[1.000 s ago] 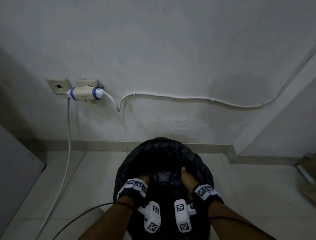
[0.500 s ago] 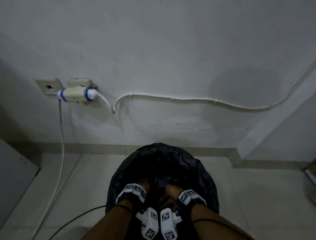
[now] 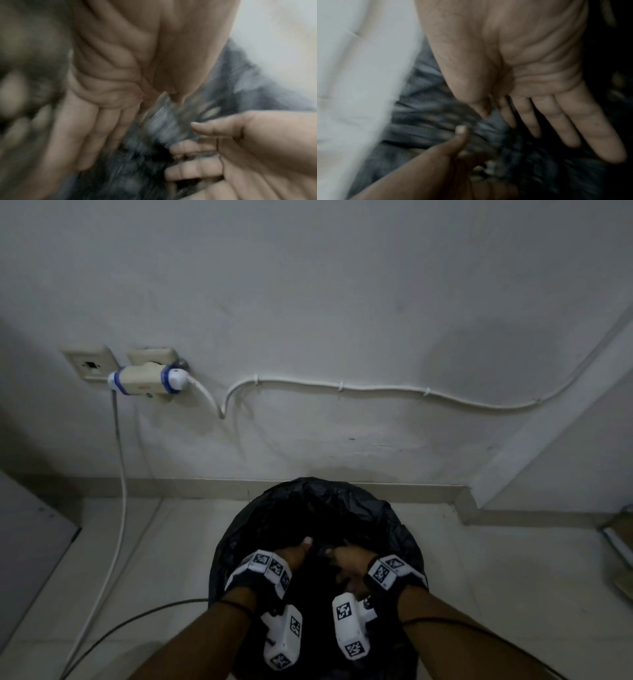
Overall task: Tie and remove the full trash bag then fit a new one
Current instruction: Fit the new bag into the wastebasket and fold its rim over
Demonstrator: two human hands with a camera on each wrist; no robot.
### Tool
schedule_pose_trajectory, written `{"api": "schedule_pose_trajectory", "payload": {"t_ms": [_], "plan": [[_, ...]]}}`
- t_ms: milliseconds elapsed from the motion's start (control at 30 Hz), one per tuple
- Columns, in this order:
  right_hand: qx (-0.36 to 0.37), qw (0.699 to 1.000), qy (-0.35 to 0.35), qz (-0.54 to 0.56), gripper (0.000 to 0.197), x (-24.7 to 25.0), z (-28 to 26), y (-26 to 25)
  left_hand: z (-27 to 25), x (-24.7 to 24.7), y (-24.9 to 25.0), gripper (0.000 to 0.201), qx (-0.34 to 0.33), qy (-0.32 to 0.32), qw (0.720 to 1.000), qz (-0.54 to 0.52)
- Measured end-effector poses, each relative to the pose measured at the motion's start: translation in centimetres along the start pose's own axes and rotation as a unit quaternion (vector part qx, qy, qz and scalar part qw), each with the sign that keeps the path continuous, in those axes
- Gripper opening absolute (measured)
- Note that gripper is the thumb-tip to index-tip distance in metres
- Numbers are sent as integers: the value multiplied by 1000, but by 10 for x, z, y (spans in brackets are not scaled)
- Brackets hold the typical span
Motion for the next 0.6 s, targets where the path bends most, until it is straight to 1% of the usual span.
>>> {"api": "schedule_pose_trajectory", "payload": {"t_ms": [67, 100, 133, 167, 200, 233, 267, 300, 333, 367, 400, 433, 467, 500, 533, 567, 600], "plan": [[2, 1000, -2, -29, 38, 7, -22, -13, -16, 18, 19, 60, -45, -22, 999, 15], [-1, 1000, -4, -6, 36, 10, -35, -17, -24, 29, 26, 53, -70, -22, 997, 3], [-2, 999, 0, 43, 36, 14, -44, -19, -36, 44, 32, 43, -92, -13, 996, -10], [10, 998, 10, 65, 36, 22, -55, -22, -47, 63, 36, 34, -124, 22, 992, -29], [38, 996, 40, 64, 35, 32, -68, -26, -59, 86, 35, 29, -145, 77, 986, -30], [70, 993, 90, 35, 34, 44, -82, -28, -70, 105, 31, 26, -154, 134, 979, -7], [102, 982, 159, -15, 31, 59, -95, -27, -80, 123, 25, 24, -157, 201, 967, 23], [115, 964, 227, -82, 30, 72, -105, -23, -95, 140, 19, 23, -152, 245, 957, 29], [108, 944, 276, -142, 33, 81, -112, -14, -103, 150, 7, 26, -134, 273, 952, 24], [76, 933, 300, -183, 45, 86, -117, -1, -101, 151, -9, 31, -97, 265, 959, 18], [37, 931, 300, -205, 60, 86, -118, 17, -101, 148, -21, 40, -68, 239, 968, 21], [4, 934, 284, -216, 72, 83, -118, 34, -102, 139, -30, 48, -45, 191, 980, 32], [-9, 941, 260, -215, 79, 77, -119, 48, -100, 128, -37, 56, -43, 137, 989, 38], [-9, 951, 236, -199, 80, 70, -116, 60, -98, 117, -42, 61, -42, 92, 995, 20], [5, 962, 214, -170, 77, 64, -114, 67, -98, 108, -43, 64, -57, 64, 996, -10], [29, 969, 207, -130, 70, 60, -110, 73, -99, 104, -44, 63, -69, 58, 995, -40], [50, 973, 211, -82, 60, 57, -109, 75, -99, 104, -43, 53, -92, 64, 992, -66]]}}
Point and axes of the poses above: each hand's wrist, its own z-axis towards the middle knuckle, its own x-axis out of the back of the hand, y = z × x, the point moved 8 cm from there along z, towards the middle knuckle
